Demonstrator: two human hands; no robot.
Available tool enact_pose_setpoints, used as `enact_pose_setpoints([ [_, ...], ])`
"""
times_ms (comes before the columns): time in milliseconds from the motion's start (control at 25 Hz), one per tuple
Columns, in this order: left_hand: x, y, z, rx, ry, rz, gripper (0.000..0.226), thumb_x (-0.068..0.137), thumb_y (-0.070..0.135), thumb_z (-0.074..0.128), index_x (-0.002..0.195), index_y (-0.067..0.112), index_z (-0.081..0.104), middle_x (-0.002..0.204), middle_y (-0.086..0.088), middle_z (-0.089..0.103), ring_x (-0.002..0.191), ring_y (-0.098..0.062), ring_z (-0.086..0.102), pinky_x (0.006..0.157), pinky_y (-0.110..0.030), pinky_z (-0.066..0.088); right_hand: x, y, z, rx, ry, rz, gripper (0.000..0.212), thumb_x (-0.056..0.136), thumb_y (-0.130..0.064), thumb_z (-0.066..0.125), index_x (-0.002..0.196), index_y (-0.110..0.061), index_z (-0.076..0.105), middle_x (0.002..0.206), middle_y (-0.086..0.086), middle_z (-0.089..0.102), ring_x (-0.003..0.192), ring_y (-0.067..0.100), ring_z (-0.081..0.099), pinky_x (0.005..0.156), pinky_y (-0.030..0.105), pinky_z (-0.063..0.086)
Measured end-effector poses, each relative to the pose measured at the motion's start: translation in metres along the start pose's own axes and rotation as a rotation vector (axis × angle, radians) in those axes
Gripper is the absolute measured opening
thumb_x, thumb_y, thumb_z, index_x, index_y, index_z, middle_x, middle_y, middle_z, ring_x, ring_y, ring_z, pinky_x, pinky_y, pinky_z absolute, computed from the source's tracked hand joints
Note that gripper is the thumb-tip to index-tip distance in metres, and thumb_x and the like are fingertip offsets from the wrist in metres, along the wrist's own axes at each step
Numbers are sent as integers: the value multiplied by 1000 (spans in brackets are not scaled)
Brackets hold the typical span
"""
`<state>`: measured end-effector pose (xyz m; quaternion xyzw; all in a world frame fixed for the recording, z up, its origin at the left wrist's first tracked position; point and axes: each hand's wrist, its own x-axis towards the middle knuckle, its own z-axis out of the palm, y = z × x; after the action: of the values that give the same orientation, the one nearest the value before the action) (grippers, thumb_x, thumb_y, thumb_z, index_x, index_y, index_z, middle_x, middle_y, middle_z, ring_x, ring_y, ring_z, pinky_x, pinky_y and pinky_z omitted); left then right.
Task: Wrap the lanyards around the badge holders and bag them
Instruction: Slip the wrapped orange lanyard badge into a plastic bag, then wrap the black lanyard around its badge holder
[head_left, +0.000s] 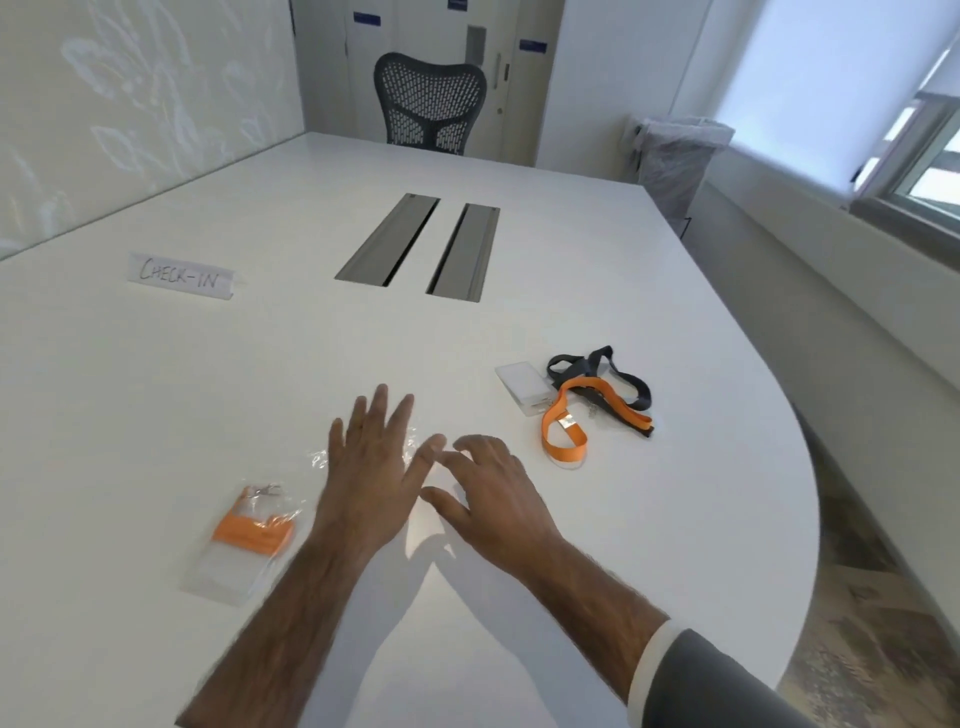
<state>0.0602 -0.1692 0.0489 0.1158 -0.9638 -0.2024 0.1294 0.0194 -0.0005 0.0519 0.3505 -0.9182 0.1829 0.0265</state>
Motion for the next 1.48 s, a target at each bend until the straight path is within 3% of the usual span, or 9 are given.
enact_pose_setpoints([
  [160, 18, 58, 32, 49, -127, 170, 100, 81, 81, -15, 164, 29, 9, 173, -4, 3, 160, -25, 1, 128, -50, 3, -25, 69, -23, -26, 0, 156, 53, 100, -58, 45, 143, -29, 52, 153, 0, 44, 145, 20, 34, 116, 40, 33],
  [280, 36, 102, 60, 100, -195, 225, 87, 90, 75, 1, 163, 29, 5, 173, -4, 0, 160, -27, 1, 128, -51, 4, -37, 130, -38, -11, 20, 255, 46, 102, -55, 43, 141, -33, 54, 153, -2, 45, 145, 18, 34, 117, 40, 31],
  [480, 52, 173, 112, 98, -231, 266, 88, 89, 75, 0, 164, 28, 3, 173, 1, -3, 160, -20, -5, 128, -48, 0, -31, 226, -71, -15, 60, 293, 39, 103, -21, 43, 139, -27, 58, 146, -2, 53, 136, 21, 44, 111, 40, 38],
  [600, 60, 207, 141, 160, -232, 244, 80, 97, 70, 8, 164, 26, 8, 172, 1, 12, 159, -19, 4, 128, -48, -2, -18, 275, -92, 0, 64, 294, 44, 99, -9, 43, 137, -26, 58, 144, -1, 54, 131, 23, 49, 107, 39, 41],
  [720, 63, 231, 158, 189, -211, 192, 70, 104, 60, 26, 161, 19, 20, 167, -3, 29, 155, -20, 21, 129, -47, 4, -7, 309, -103, 31, 21, 297, 45, 99, -10, 49, 141, -25, 55, 148, -1, 52, 134, 24, 47, 108, 40, 39],
  [840, 66, 242, 163, 232, -192, 171, 68, 105, 55, 32, 160, 16, 24, 166, -7, 30, 154, -23, 23, 128, -46, 6, 2, 323, -105, 85, -91, 265, 50, 99, -17, 52, 148, -24, 46, 151, 1, 51, 140, 25, 42, 111, 41, 36],
  [1000, 66, 243, 168, 276, -251, 168, 75, 104, 59, 26, 162, 13, 13, 171, -11, 16, 157, -29, 15, 128, -49, 1, 16, 326, -106, 88, -202, 194, 75, 94, -30, 63, 159, -21, 27, 156, 5, 45, 145, 27, 36, 115, 44, 32],
  [1160, 65, 240, 169, 311, -270, 150, 81, 102, 64, 19, 163, 14, 4, 173, -8, 7, 159, -28, 5, 128, -51, -5, 28, 325, -111, 95, -249, 188, 88, 90, -35, 68, 159, -27, 15, 144, 7, 54, 135, 29, 43, 109, 48, 37],
  [1480, 62, 238, 172, 359, -241, 133, 83, 101, 67, 13, 163, 14, 7, 173, -8, 9, 160, -30, 1, 126, -54, -11, 47, 329, -113, 143, -289, 203, 90, 74, -34, 86, 148, -25, 36, 137, 5, 52, 124, 26, 43, 97, 42, 43],
])
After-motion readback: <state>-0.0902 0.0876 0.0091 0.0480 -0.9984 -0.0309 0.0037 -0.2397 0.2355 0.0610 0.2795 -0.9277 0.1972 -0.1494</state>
